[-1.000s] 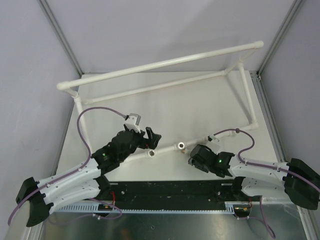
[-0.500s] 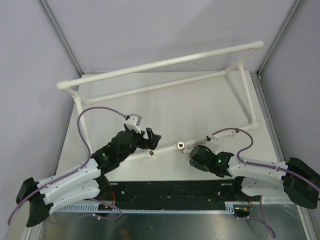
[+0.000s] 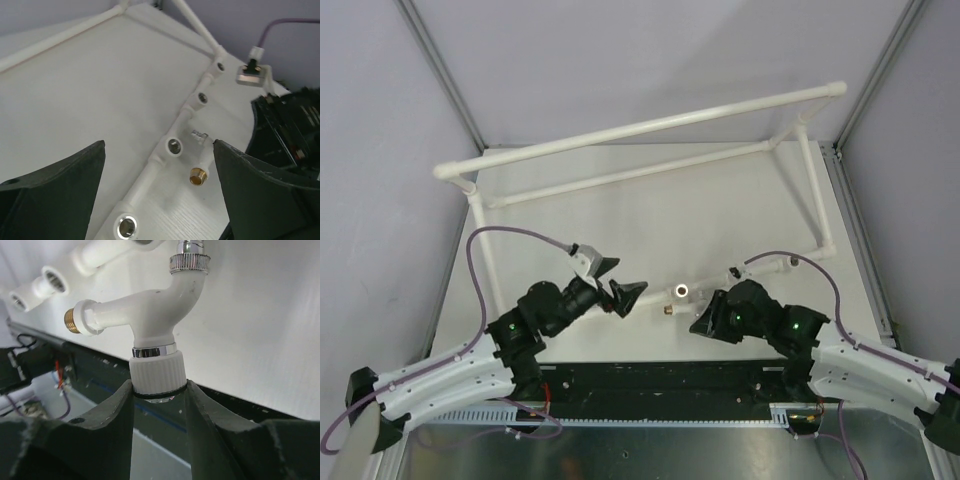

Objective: Install the water faucets
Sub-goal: Pick up the water faucet from the center of the board.

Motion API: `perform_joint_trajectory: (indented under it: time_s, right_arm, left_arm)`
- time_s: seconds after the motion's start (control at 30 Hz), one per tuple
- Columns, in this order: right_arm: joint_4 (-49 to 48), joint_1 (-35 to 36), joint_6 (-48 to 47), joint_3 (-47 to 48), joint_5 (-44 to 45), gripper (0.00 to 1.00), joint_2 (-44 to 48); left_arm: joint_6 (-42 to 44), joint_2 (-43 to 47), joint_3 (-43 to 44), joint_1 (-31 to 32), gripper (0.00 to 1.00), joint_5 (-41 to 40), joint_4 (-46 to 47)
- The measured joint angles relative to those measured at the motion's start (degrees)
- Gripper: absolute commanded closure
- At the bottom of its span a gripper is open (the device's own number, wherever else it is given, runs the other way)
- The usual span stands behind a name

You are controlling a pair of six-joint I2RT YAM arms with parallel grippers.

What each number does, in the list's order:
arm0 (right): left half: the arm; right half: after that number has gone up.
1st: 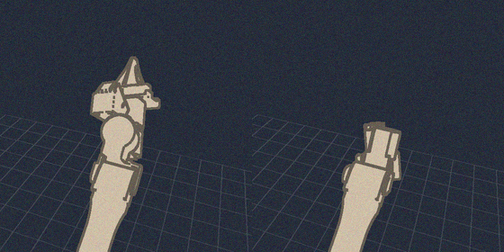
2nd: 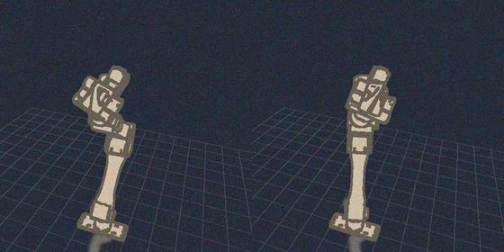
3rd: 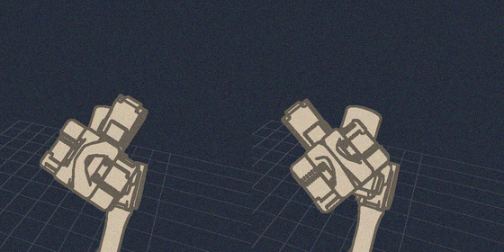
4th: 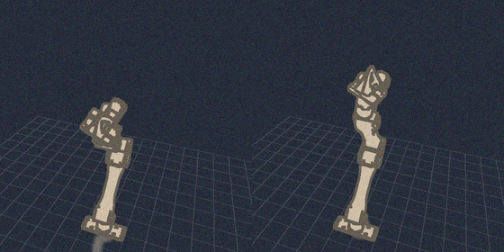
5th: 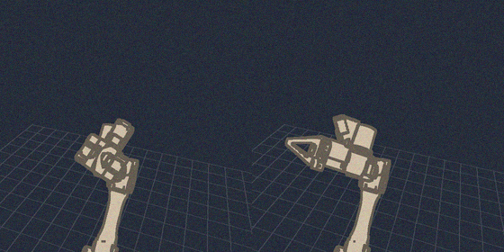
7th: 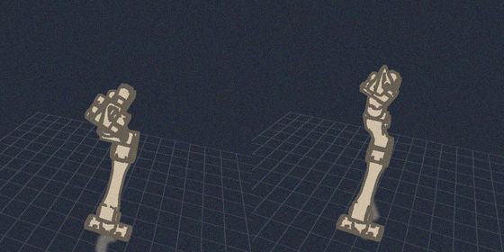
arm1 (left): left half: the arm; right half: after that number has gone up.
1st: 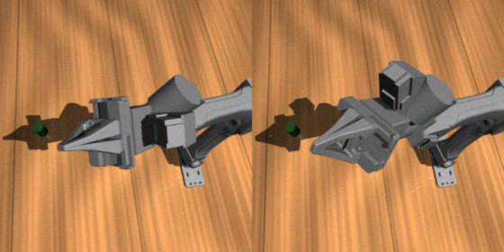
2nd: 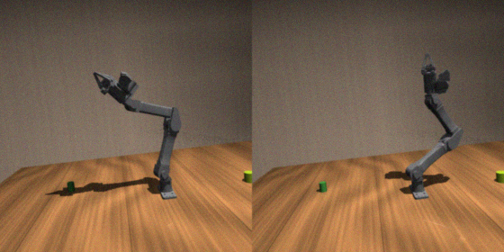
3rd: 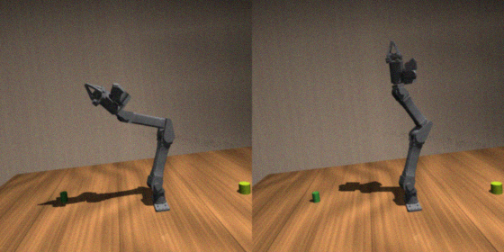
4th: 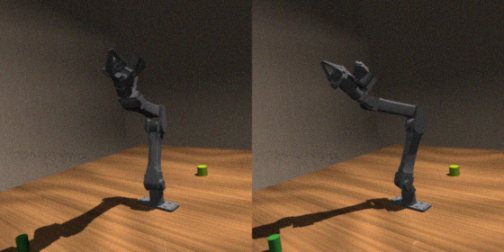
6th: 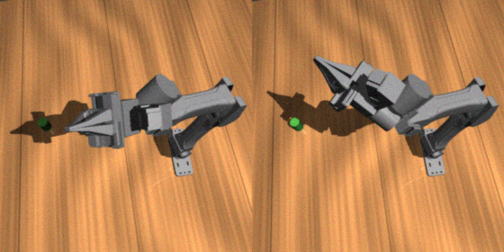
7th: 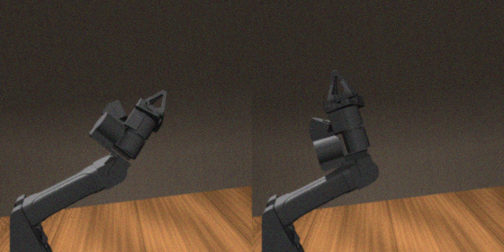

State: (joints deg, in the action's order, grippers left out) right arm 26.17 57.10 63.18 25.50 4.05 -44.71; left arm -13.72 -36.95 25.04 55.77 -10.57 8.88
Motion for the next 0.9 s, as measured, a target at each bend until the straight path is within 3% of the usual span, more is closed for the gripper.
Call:
perform_joint_trajectory:
  time_s: [0.33, 0.9]
  right_arm:
    - [7.5, -4.7, -6.6, 10.0, -14.3, 1.00, 4.7]
    - [13.1, -4.6, -7.2, 13.6, -14.4, 1.00, 14.2]
  left_arm:
    - [13.0, 0.2, -2.1, 11.3, 0.12, 3.5, 7.1]
    - [14.3, -10.3, 3.0, 18.5, 0.17, 5.4, 10.6]
